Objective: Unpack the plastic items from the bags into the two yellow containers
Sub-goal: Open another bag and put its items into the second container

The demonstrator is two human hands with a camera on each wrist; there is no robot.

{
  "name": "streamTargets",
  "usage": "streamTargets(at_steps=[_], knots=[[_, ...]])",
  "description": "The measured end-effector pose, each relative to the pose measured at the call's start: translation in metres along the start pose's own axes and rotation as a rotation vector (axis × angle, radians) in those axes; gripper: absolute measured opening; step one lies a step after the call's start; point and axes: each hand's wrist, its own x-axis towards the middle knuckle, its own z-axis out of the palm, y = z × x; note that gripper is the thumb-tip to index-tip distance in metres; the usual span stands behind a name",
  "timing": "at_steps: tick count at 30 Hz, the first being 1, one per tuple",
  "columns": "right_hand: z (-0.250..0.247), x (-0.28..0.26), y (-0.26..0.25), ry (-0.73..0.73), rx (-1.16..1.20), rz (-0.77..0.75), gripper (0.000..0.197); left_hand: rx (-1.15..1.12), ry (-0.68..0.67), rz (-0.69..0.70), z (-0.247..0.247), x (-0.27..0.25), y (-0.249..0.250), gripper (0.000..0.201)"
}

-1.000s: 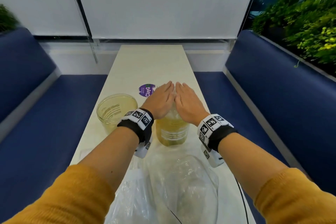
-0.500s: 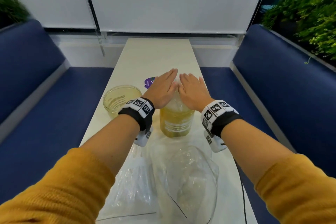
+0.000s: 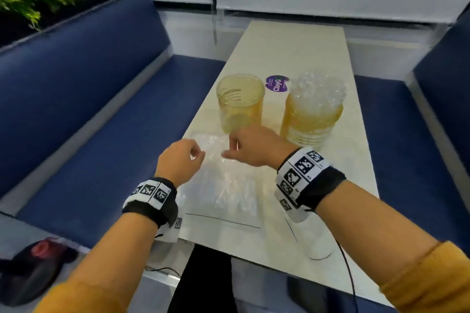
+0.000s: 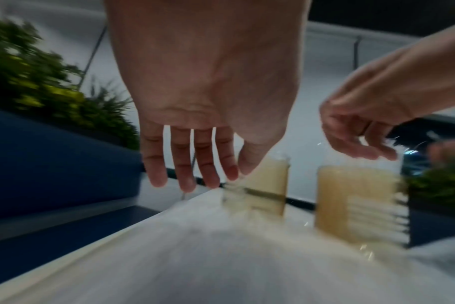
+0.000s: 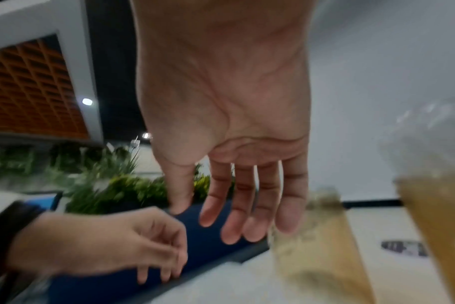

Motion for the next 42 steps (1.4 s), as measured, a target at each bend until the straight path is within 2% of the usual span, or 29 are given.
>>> streamTargets(at_steps=[1, 3, 5, 7, 9, 13, 17, 20, 23, 24, 26, 28, 30, 32, 34, 37, 39, 42], knots=[[0.02, 0.0, -0.008, -0.101, -0.036, -0.047, 0.043, -0.012, -0.038, -0.002, 0.004, -0.013, -0.017, 0.017], [0.061, -0.003, -0.022, -0.238, -0.182, -0.142, 0.056, -0.019, -0.121, 0.093, 0.012, -0.038, -0.044, 0.015], [0.096, -0.006, -0.032, -0.275, -0.359, -0.231, 0.064, 0.005, -0.171, 0.201, 0.021, -0.058, -0.063, 0.009], [0.119, -0.006, -0.036, -0.242, -0.426, -0.266, 0.066, -0.019, -0.184, 0.231, 0.03, -0.066, -0.073, 0.013], [0.129, -0.002, -0.037, -0.189, -0.471, -0.279, 0.058, -0.044, -0.15, 0.224, 0.036, -0.068, -0.074, 0.017], [0.14, 0.002, -0.036, -0.14, -0.517, -0.342, 0.026, -0.052, -0.109, 0.214, 0.041, -0.068, -0.071, 0.019], [0.137, 0.003, -0.033, -0.154, -0.462, -0.325, 0.024, -0.078, -0.098, 0.244, 0.037, -0.073, -0.07, 0.02], [0.115, 0.002, -0.035, -0.167, -0.35, -0.306, 0.025, -0.091, -0.035, 0.381, 0.025, -0.082, -0.064, 0.028], [0.082, 0.0, -0.038, -0.076, -0.257, -0.321, 0.02, -0.017, 0.04, 0.519, 0.007, -0.085, -0.05, 0.043], [0.071, -0.001, -0.04, -0.034, -0.226, -0.321, 0.019, 0.022, 0.11, 0.56, 0.001, -0.085, -0.043, 0.043], [0.051, -0.003, -0.042, 0.045, -0.15, -0.311, 0.016, 0.08, 0.342, 0.606, -0.01, -0.082, -0.03, 0.031], [0.034, -0.003, -0.044, 0.131, -0.029, -0.289, 0.018, 0.097, 0.606, 0.566, -0.022, -0.08, -0.014, 0.015], [0.023, -0.001, -0.046, 0.218, 0.128, -0.255, 0.02, 0.112, 0.718, 0.491, -0.034, -0.079, 0.001, 0.019], [0.017, 0.001, -0.048, 0.292, 0.264, -0.221, 0.021, 0.102, 0.625, 0.357, -0.047, -0.076, 0.015, 0.033], [0.015, 0.001, -0.054, 0.337, 0.367, -0.187, 0.023, 0.036, 0.469, 0.141, -0.056, -0.069, 0.026, 0.043], [0.019, 0.0, -0.064, 0.348, 0.501, -0.128, 0.023, -0.169, 0.342, -0.09, -0.063, -0.055, 0.032, 0.042], [0.022, 0.0, -0.067, 0.351, 0.566, -0.094, 0.024, -0.308, 0.262, -0.159, -0.065, -0.048, 0.035, 0.038], [0.023, 0.0, -0.07, 0.31, 0.672, -0.06, 0.026, -0.506, 0.218, -0.162, -0.07, -0.042, 0.038, 0.029]])
